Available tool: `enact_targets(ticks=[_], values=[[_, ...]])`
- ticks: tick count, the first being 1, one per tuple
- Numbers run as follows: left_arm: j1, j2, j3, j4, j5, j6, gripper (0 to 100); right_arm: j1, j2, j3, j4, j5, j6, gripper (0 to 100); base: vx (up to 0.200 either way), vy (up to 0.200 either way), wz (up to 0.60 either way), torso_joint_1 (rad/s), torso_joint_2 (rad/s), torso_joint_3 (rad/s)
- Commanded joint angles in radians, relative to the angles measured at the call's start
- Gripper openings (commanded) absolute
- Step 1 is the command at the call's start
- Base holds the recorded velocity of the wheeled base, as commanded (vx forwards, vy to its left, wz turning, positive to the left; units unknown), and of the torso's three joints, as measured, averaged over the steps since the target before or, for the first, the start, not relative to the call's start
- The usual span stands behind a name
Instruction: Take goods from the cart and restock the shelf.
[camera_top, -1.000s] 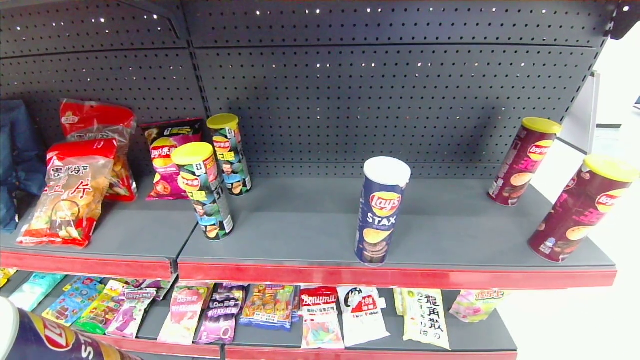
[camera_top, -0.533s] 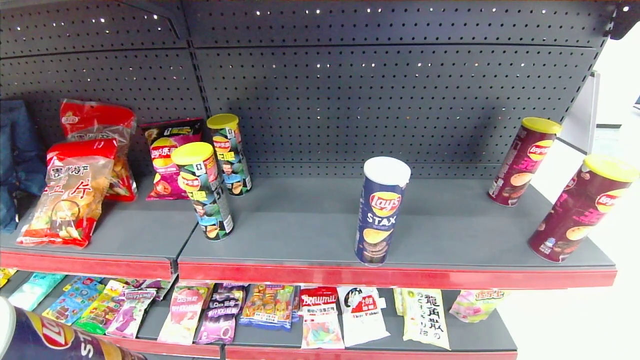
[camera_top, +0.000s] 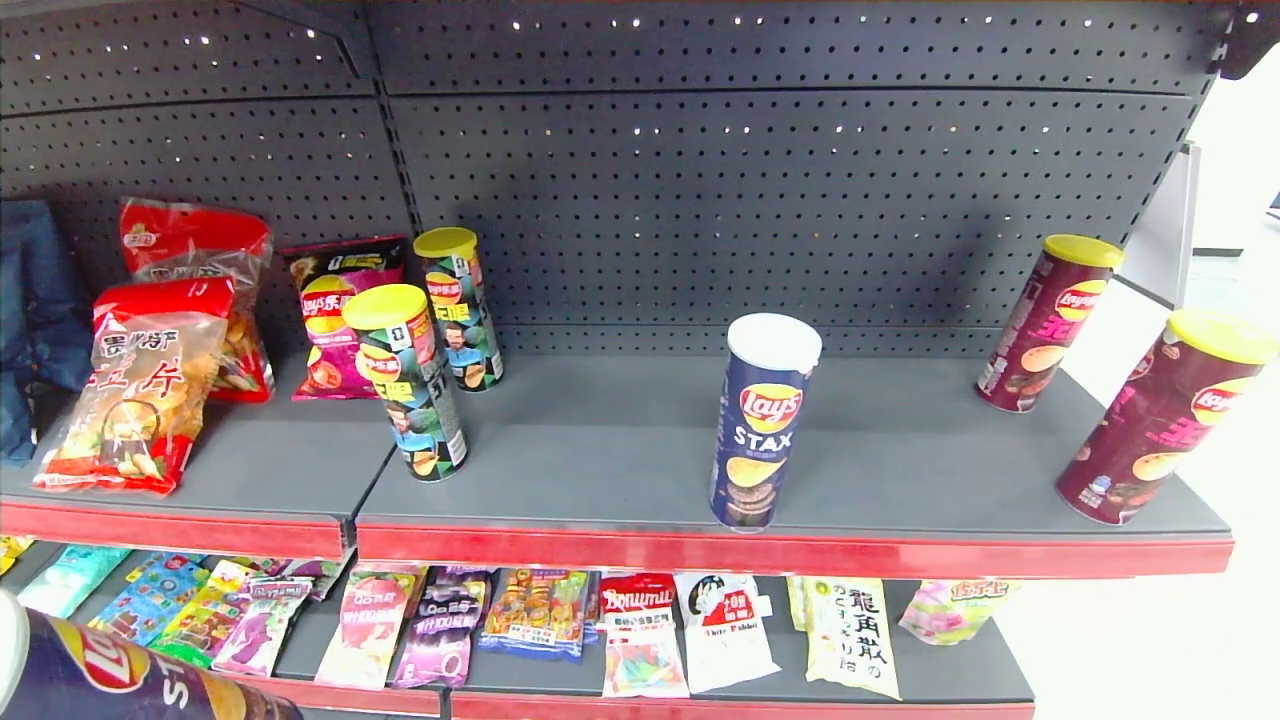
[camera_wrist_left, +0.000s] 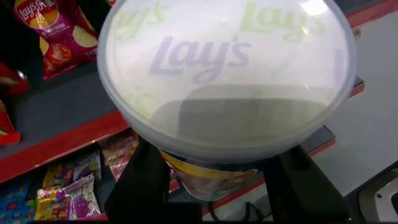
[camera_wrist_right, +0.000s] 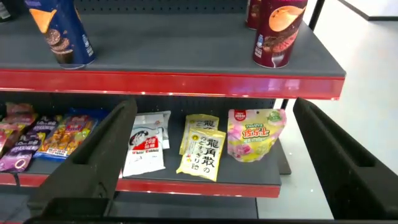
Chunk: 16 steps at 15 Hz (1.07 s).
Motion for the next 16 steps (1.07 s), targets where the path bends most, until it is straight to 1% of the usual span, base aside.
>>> enact_targets(ticks=[1,3,9,11,13,15,16], values=[[0.0,0.001,-0.003,-0.001,-0.001,-0.001,0,0.001,0.001,0.0,0.0,0.0,0.0,100,0.0,0.0,0.0,0.0,0.0,0.0],[0.0,0.007,-0.003,-0.001,0.001,-0.001,0,0.001,0.001,0.0,0.0,0.0,0.0,100,0.0,0.0,0.0,0.0,0.0,0.0],[0.0,0.018,-0.013,-0.003,0.002,-0.004,0,0.001,0.001,0.0,0.0,0.0,0.0,100,0.0,0.0,-0.6,0.006,0.0,0.002],[0.002,0.037,-0.021,-0.003,0.021,-0.004,0,0.001,0.001,0.0,0.0,0.0,0.0,100,0.0,0.0,-0.6,0.0,0.0,0.007],[0.002,0.081,-0.047,-0.003,0.028,-0.005,0,0.001,0.001,0.0,0.0,0.0,0.0,100,0.0,0.0,0.0,0.0,0.0,0.0],[0.002,0.188,-0.067,-0.067,0.03,-0.034,0,0.001,0.001,0.0,0.0,0.0,0.0,100,0.0,0.0,0.0,0.0,0.0,0.0],[0.002,0.29,-0.07,-0.165,0.03,-0.051,0,0.001,0.001,0.0,0.0,0.0,0.0,100,0.0,0.0,0.0,0.0,0.0,0.0]])
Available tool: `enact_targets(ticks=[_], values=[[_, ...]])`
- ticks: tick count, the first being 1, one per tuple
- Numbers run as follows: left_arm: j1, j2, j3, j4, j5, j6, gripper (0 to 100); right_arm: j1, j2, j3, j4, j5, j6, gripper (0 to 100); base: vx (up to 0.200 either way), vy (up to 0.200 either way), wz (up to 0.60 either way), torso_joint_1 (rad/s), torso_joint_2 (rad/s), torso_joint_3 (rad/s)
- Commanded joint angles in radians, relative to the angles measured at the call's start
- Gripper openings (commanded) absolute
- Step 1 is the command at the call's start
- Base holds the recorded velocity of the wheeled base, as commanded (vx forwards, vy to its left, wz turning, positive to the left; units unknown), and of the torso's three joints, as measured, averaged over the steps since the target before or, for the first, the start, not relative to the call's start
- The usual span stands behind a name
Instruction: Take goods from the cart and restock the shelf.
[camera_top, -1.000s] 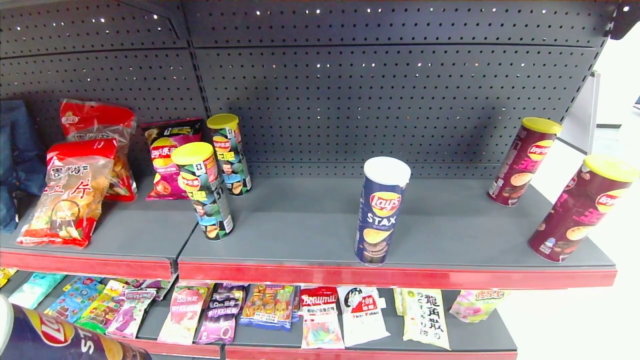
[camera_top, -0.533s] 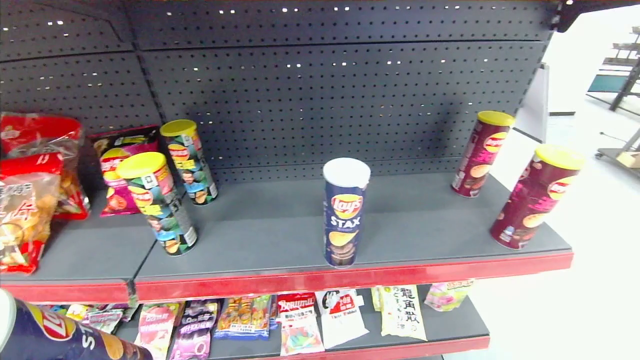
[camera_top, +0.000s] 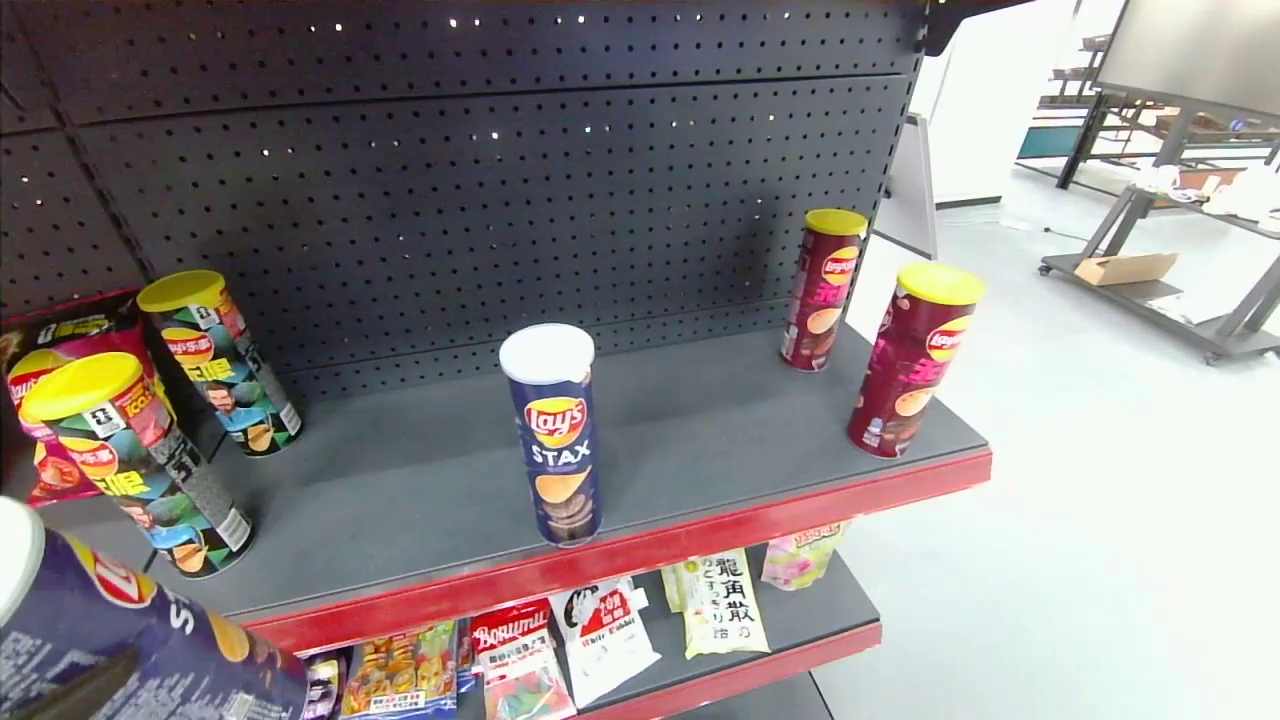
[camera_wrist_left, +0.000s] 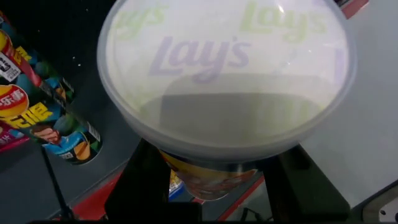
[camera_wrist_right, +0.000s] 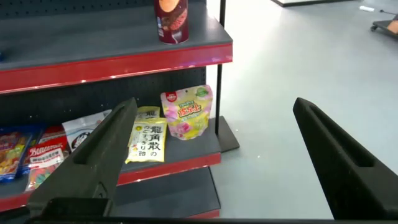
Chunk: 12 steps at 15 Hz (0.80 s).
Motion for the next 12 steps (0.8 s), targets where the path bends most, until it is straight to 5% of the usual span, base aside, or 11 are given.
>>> enact_targets(ticks=[1,3,7,12], values=[[0.0,0.238,-0.013,-0.18,0.0,-0.031,0,0.001,0.001,0.0,0.0,0.0,0.0,100,0.0,0.0,0.0,0.0,0.0,0.0],[-0.001,0.403,-0.012,-0.349,-0.001,-0.042,0,0.001,0.001,0.0,0.0,0.0,0.0,100,0.0,0.0,0.0,0.0,0.0,0.0],[-0.004,0.609,-0.03,-0.538,-0.024,-0.051,0,0.001,0.001,0.0,0.0,0.0,0.0,100,0.0,0.0,0.0,0.0,0.0,0.0],[-0.004,0.716,-0.088,-0.558,-0.027,-0.069,0,0.001,0.001,0.0,0.0,0.0,0.0,100,0.0,0.0,0.0,0.0,0.0,0.0]])
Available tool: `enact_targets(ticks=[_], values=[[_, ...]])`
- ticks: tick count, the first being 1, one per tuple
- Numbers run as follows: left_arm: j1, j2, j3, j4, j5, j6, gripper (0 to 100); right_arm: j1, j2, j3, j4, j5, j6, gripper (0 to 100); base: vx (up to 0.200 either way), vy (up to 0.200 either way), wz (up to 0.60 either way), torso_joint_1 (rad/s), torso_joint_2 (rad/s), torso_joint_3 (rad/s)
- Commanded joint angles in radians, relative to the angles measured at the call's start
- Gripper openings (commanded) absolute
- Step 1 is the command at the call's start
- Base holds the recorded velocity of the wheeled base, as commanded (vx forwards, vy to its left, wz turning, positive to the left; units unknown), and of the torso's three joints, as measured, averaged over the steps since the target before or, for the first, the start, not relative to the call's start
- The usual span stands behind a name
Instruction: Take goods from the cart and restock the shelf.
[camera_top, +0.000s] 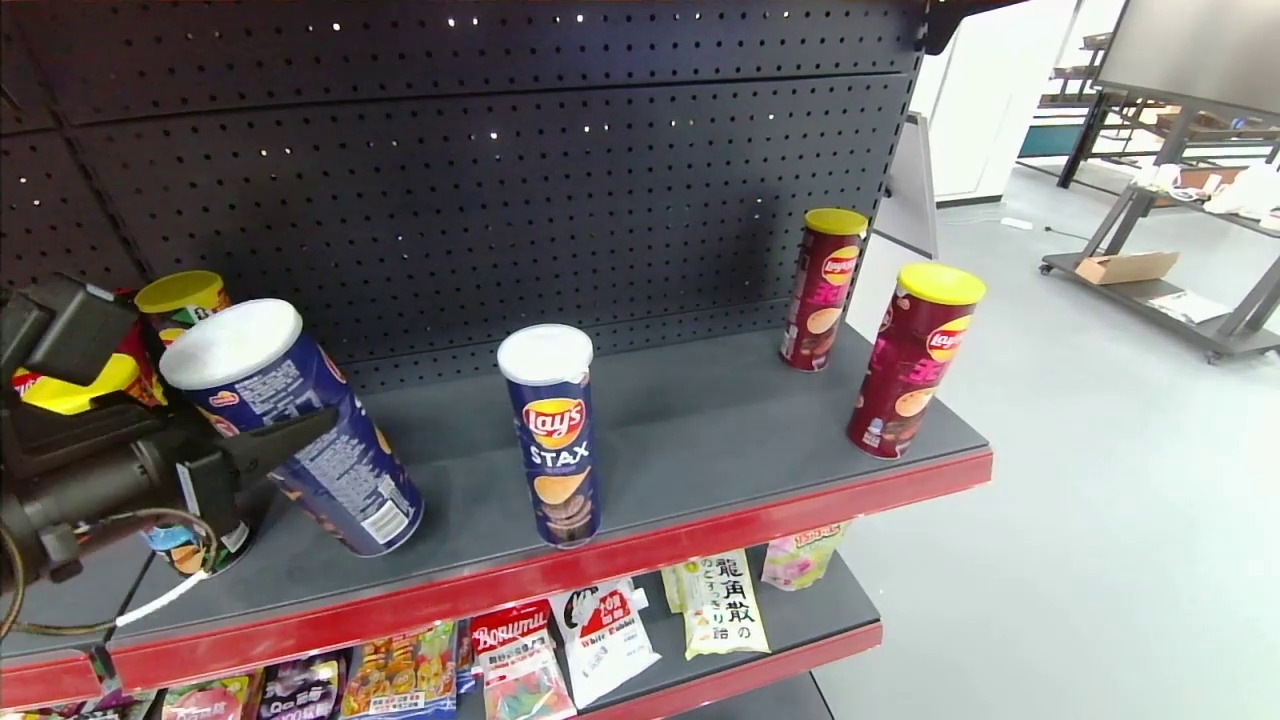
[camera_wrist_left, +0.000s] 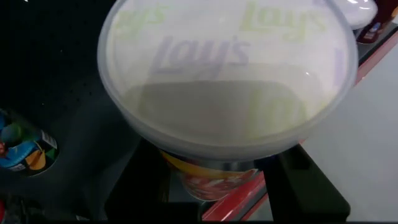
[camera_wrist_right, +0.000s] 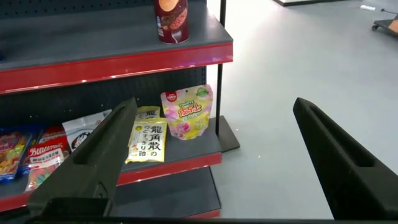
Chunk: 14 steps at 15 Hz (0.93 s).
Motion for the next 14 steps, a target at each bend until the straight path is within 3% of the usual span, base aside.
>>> enact_targets(ticks=[1,3,5,8,10,11,14], values=[[-0.001,0.083,-0.013,-0.003,-0.022,0.001,0,0.001,0.001,-0.001,0.0,0.0,0.0,100,0.0,0.0,0.0,0.0,0.0,0.0],[-0.001,0.138,-0.048,-0.009,-0.041,0.004,0,0.001,0.001,-0.001,0.0,0.0,0.0,100,0.0,0.0,0.0,0.0,0.0,0.0],[-0.022,0.219,-0.094,-0.084,-0.041,0.001,0,0.001,0.001,-0.001,0.0,0.0,0.0,100,0.0,0.0,0.0,0.0,0.0,0.0],[-0.053,0.311,-0.218,-0.109,-0.035,-0.012,0,0.001,0.001,-0.001,0.0,0.0,0.0,100,0.0,0.0,0.0,0.0,0.0,0.0],[-0.056,0.353,-0.269,-0.109,-0.01,-0.01,0,0.001,0.001,-0.001,0.0,0.0,0.0,100,0.0,0.0,0.0,0.0,0.0,0.0],[-0.083,0.396,-0.309,-0.107,0.036,-0.012,0,0.001,0.001,-0.001,0.0,0.0,0.0,100,0.0,0.0,0.0,0.0,0.0,0.0],[-0.111,0.457,-0.365,-0.107,0.1,-0.012,0,0.001,0.001,-0.001,0.0,0.0,0.0,100,0.0,0.0,0.0,0.0,0.0,0.0]])
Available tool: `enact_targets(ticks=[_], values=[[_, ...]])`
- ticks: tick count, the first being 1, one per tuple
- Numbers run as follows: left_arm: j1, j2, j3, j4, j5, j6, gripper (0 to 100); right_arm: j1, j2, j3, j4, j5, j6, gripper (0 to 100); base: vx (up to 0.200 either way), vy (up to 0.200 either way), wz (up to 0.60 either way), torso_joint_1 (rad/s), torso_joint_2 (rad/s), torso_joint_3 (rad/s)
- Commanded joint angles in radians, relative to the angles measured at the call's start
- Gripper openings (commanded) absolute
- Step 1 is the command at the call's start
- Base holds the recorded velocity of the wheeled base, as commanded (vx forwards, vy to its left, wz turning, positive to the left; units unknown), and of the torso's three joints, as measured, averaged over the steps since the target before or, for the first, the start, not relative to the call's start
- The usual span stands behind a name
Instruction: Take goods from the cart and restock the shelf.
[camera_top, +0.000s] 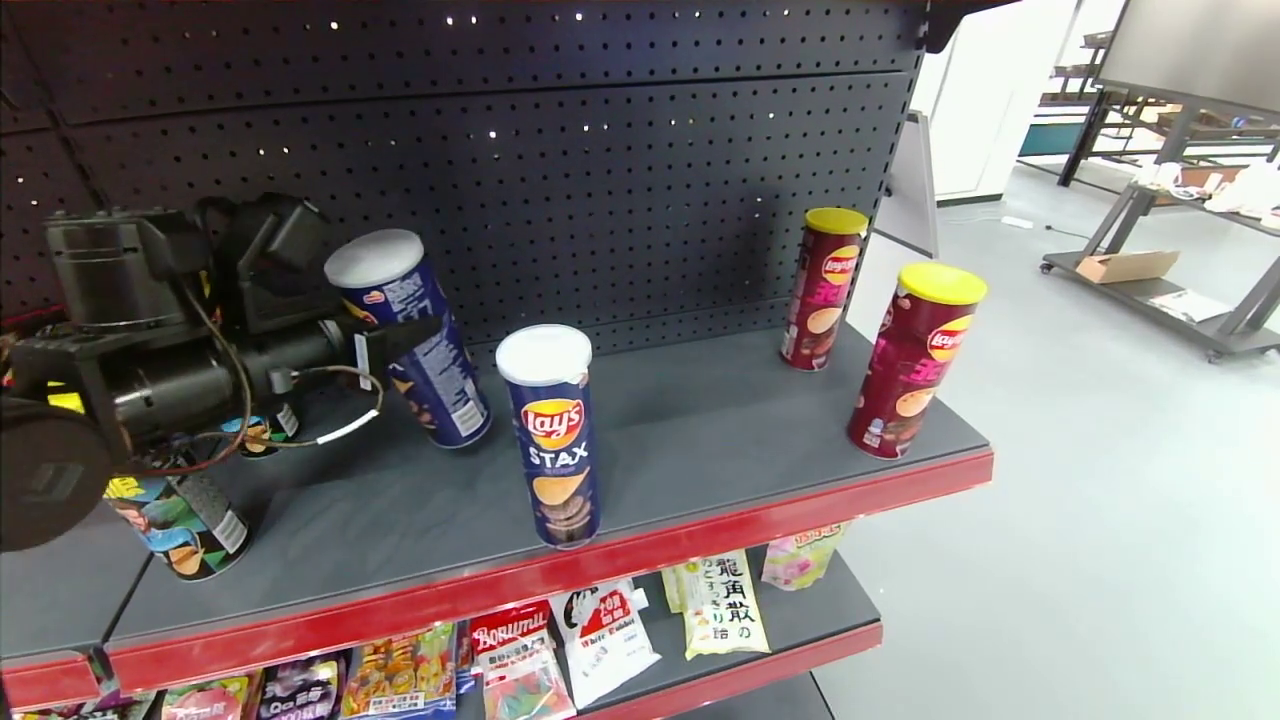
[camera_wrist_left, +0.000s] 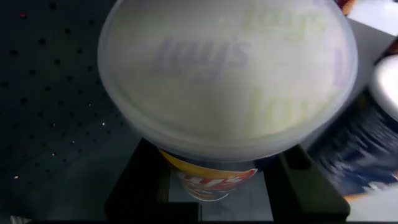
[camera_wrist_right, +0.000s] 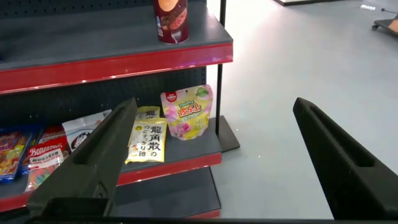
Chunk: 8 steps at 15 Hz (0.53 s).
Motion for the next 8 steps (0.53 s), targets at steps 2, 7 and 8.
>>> enact_targets(ticks=[2,7,8], values=[[-0.068,0.117,-0.11,0.001,0.078,-0.026,0,0.0,0.001,0.0,0.0,0.0,0.001,100,0.0,0.0,0.0,0.0,0.0,0.0],[-0.126,0.232,-0.226,0.001,0.19,-0.093,0,0.0,0.001,0.002,0.0,0.0,-0.001,100,0.0,0.0,0.0,0.0,0.0,0.0],[-0.137,0.246,-0.236,0.001,0.201,-0.096,0,0.0,0.001,0.0,0.0,0.0,-0.001,100,0.0,0.0,0.0,0.0,0.0,0.0]])
